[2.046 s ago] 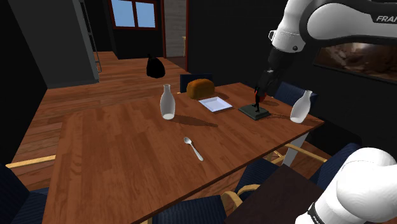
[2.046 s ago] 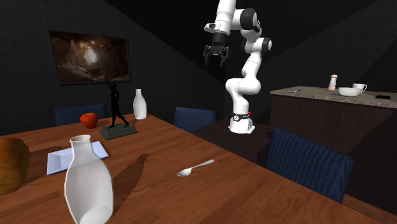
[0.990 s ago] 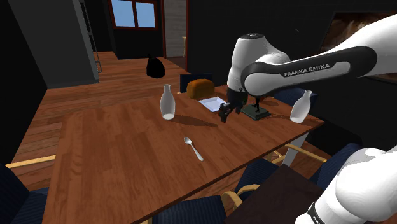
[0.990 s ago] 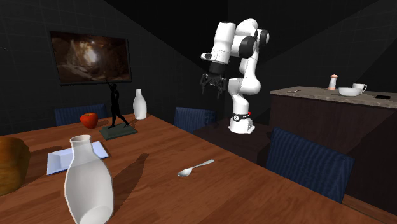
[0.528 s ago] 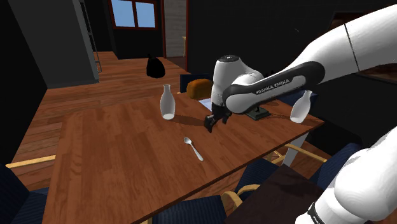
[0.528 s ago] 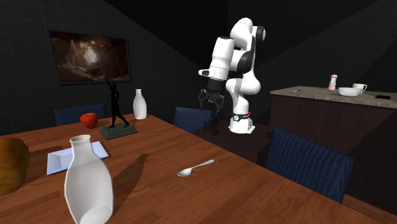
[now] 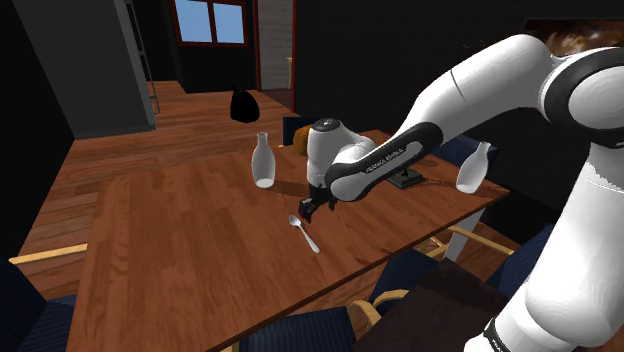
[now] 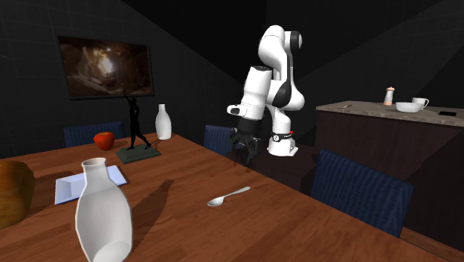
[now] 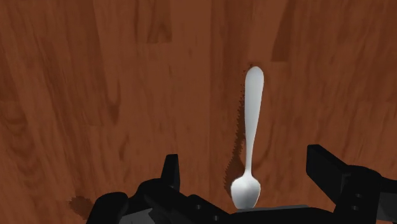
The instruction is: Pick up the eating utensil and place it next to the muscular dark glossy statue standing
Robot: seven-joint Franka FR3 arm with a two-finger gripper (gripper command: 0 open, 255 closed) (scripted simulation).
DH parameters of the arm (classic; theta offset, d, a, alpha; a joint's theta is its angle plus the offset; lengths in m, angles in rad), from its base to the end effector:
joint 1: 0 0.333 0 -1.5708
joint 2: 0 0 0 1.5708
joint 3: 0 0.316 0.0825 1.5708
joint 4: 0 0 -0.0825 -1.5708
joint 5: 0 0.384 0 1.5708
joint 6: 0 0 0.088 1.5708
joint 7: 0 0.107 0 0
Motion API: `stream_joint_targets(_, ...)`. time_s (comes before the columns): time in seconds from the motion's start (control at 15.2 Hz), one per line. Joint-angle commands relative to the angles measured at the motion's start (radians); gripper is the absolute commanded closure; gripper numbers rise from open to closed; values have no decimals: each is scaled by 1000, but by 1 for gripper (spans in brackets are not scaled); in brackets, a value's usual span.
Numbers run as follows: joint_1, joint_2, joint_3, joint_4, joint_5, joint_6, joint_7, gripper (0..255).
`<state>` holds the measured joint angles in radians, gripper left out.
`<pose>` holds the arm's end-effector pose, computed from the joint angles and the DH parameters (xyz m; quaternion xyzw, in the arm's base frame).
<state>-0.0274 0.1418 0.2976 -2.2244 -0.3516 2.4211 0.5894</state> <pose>0.5289 0.1439 0.3192 0.9940 -0.0326 0.0708 0.0764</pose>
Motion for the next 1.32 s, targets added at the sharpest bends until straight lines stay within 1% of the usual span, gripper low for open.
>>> stream_joint_targets(0.0,11,85,-10,45,-49,25,54,0)
stream_joint_targets(0.33,62,287,-51,193,-133,50,155,0)
stream_joint_targets(0.86,74,371,-86,212,-180,114,186,0)
stream_joint_targets(1.25,74,371,-86,212,-180,114,186,0)
